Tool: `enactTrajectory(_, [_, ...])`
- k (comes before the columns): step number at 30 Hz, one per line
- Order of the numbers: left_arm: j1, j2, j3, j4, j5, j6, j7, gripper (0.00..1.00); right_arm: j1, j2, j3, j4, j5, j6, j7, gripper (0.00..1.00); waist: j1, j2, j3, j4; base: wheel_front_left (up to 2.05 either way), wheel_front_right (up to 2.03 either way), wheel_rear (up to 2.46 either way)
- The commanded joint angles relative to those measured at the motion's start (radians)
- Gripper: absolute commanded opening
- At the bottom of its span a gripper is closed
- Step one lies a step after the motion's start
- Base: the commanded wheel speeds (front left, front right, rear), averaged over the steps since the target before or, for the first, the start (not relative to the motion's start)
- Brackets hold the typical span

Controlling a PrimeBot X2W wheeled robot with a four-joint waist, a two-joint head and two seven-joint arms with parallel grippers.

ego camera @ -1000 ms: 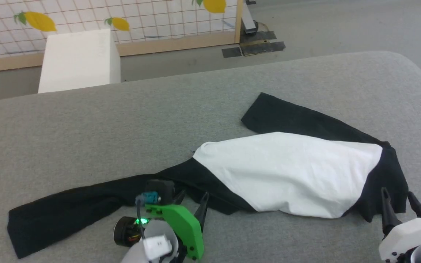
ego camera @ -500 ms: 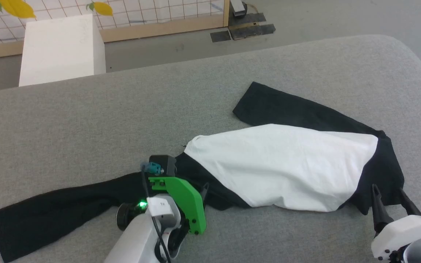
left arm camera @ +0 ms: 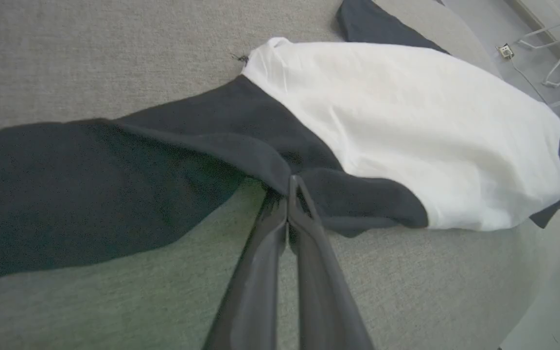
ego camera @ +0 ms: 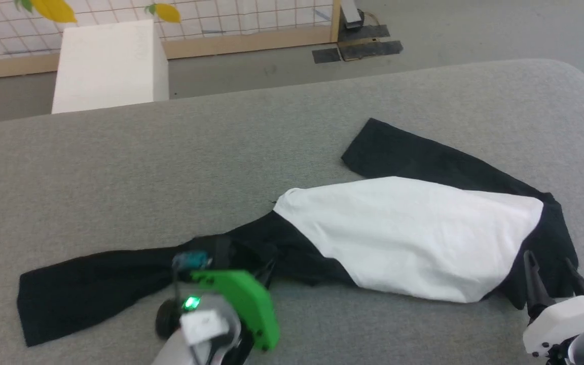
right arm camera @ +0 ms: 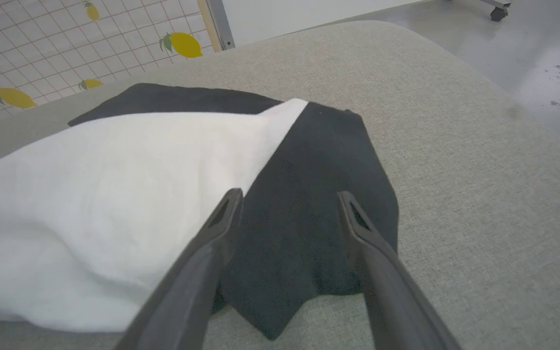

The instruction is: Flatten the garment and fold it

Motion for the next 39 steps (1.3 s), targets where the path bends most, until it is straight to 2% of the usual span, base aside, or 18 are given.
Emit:
enactTrajectory(1, [0.061,0.035,0.012,-0.039,-0.005,0.020,0.004,0.00,0.006,0.000,-0.005,-0.009,-0.001,-0.002,0.001,1.00,0.0000,0.0000,-0.015,0.037,0.00,0.00,0.00])
enactTrajectory(5, [0.206,0.104,0.048,-0.164,0.007,0.093,0.031,0.00,0.008,0.000,-0.018,-0.023,-0.004,-0.002,0.012,1.00,0.0000,0.0000,-0.017,0.085,0.00,0.00,0.00])
enactTrajectory(9, [0.292,0.135,0.103,-0.223,-0.004,0.145,0.025,0.00,0.006,0.000,-0.020,-0.034,-0.011,-0.002,0.023,1.00,0.0000,0.0000,-0.021,0.134,0.00,0.00,0.00])
enactTrajectory(13, [0.310,0.140,0.184,-0.217,0.009,0.209,-0.054,0.00,0.004,0.000,-0.012,-0.042,-0.019,-0.002,0.032,1.00,0.0000,0.0000,-0.036,0.175,0.00,0.00,0.00])
enactTrajectory(14, [0.311,0.138,0.201,-0.211,0.014,0.223,-0.076,0.44,0.004,0.000,-0.008,-0.043,-0.020,-0.002,0.034,1.00,0.0000,0.0000,-0.039,0.179,0.00,0.00,0.00])
enactTrajectory(15, [0.315,0.137,0.210,-0.200,0.014,0.231,-0.086,1.00,0.003,0.000,-0.002,-0.045,-0.020,-0.002,0.036,1.00,0.0000,0.0000,-0.044,0.184,0.00,0.00,0.00])
enactTrajectory(21, [0.332,0.179,0.220,-0.205,0.065,0.259,-0.111,1.00,0.017,0.000,0.002,-0.055,-0.024,-0.002,0.048,1.00,0.0000,0.0000,-0.069,0.197,0.00,0.00,0.00])
enactTrajectory(24, [0.302,0.177,0.208,-0.253,0.072,0.215,-0.183,1.00,0.028,0.000,0.005,-0.064,-0.026,-0.002,0.052,1.00,0.0000,0.0000,-0.073,0.194,0.00,0.00,0.00])
enactTrajectory(27, [0.260,0.185,0.163,-0.238,0.092,0.169,-0.191,1.00,0.032,0.000,0.010,-0.070,-0.028,-0.002,0.057,1.00,0.0000,0.0000,-0.073,0.185,0.00,0.00,0.00])
enactTrajectory(33, [0.090,0.189,0.057,-0.116,0.142,0.094,-0.112,1.00,0.027,0.000,0.029,-0.081,-0.020,-0.002,0.063,1.00,0.0000,0.0000,-0.052,0.154,0.00,0.00,0.00])
enactTrajectory(37, [-0.020,0.203,-0.003,0.017,0.160,0.059,0.037,1.00,0.018,0.000,0.042,-0.084,-0.012,-0.002,0.060,1.00,0.0000,0.0000,-0.023,0.125,0.00,0.00,0.00])
enactTrajectory(39, [-0.062,0.211,-0.018,0.072,0.165,0.058,0.114,1.00,0.012,0.000,0.048,-0.084,-0.008,-0.002,0.058,1.00,0.0000,0.0000,-0.007,0.111,0.00,0.00,0.00])
